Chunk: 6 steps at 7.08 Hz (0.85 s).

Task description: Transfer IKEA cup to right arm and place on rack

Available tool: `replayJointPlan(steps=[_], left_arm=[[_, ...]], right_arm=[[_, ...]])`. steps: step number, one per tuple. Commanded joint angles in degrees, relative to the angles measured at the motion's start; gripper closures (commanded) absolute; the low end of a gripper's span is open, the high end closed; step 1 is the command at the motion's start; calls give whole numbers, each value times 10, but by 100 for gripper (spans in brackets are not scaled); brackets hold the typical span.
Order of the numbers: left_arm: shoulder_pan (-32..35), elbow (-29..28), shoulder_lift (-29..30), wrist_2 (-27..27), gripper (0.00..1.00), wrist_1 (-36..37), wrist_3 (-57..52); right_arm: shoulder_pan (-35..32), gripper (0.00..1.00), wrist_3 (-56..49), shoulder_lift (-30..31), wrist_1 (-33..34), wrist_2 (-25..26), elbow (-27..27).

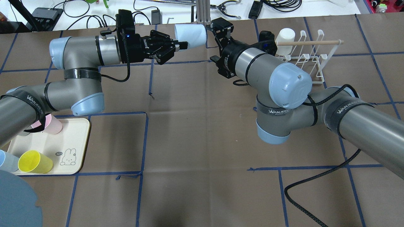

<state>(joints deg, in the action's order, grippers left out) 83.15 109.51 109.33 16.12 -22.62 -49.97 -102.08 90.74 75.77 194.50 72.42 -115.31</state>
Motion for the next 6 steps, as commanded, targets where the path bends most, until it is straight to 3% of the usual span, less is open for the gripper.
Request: replayJointPlan(steps=[1,6], left_arm=[[8,2,-3,10,98,14,26],[12,25,-21,9,97,14,31]], right_arm=[[-1,1,6,-21,1,1,20],[-17,4,12,-53,2,4,53]])
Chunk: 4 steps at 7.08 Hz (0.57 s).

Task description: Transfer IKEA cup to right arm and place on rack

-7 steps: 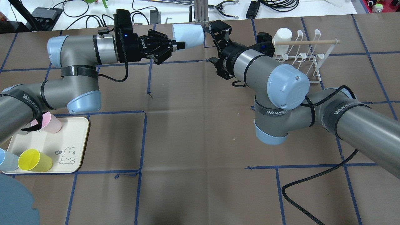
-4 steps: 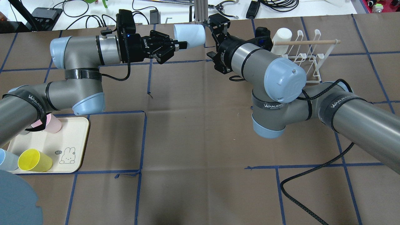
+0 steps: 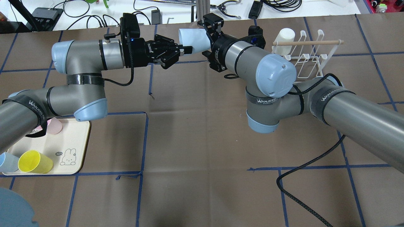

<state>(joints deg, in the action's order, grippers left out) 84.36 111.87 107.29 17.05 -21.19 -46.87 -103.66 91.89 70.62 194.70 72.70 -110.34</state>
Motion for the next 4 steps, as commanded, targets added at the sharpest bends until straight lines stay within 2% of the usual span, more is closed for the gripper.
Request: replayJointPlan(steps=[1,4], left_arm=[[0,1,-1,0,96,0,4],[0,1,-2,0,96,1,5]], right_arm=[[-7,4,0,-2,0,1,5],[-11,5,0,-6,0,2,6]])
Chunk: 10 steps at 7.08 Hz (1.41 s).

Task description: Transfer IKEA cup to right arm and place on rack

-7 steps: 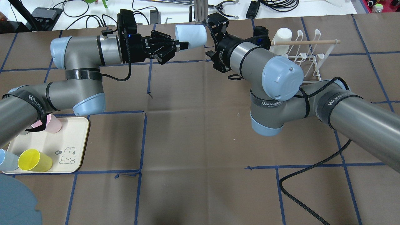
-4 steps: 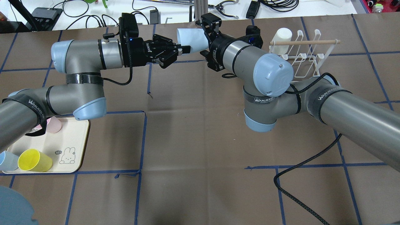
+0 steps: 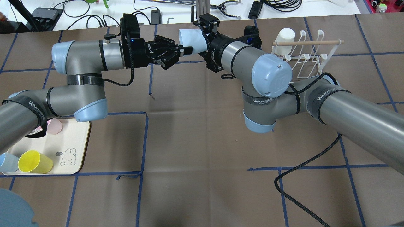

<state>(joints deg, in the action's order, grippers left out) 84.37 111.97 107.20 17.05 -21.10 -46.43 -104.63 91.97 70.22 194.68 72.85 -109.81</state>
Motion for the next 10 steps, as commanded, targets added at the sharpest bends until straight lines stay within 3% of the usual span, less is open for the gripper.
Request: replayJointPlan(steps=[1,2,3,5,10], left_arm=[[0,-1,-1,0,95,0,0],[0,0,-1,1,94,0,0],[0,-1,-1,1,93,0,0],[0,-2,-1,1,86,0,3],[0,-6,-10,26,22,1,38]], right_arm=[[-1,22,-1,-3,0,-3,0],[-1,39,-2,-3,0,-9,-1],[-1,49,-3,-3,0,-12,0],[-1,56,-4,-2,0,-14,-1],[-1,57,-5,-3,0,-15,1]])
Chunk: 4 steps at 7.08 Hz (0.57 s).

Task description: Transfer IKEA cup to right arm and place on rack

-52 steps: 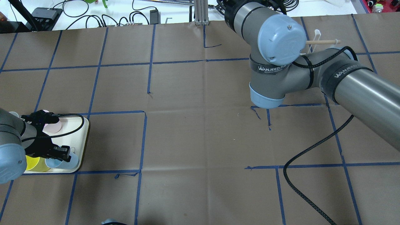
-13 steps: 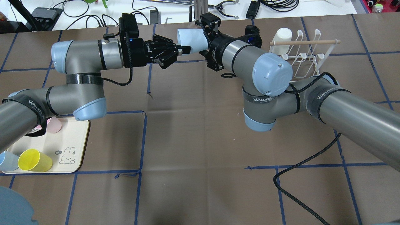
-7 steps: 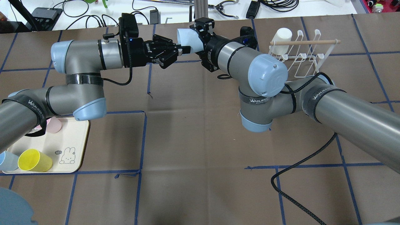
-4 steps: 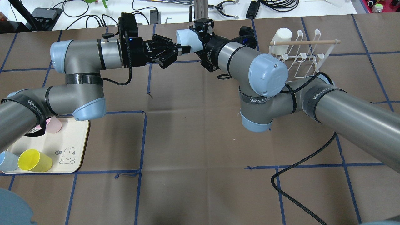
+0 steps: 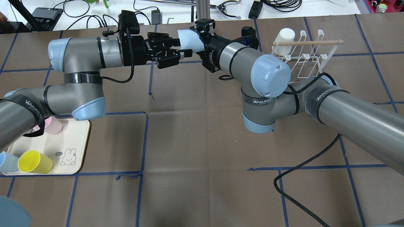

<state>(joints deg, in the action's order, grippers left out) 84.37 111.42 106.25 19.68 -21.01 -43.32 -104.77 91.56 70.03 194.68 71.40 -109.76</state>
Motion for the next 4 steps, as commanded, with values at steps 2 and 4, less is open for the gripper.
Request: replayJointPlan(steps=[2,4], left_arm=[[-10,5,-9,-2,1,-1,20],[-70,20,-57,4,1,-11,24]], right_arm=[[8,57,-3,-2,0,-15,1],[35,57,-4,0,-2,-28,1]])
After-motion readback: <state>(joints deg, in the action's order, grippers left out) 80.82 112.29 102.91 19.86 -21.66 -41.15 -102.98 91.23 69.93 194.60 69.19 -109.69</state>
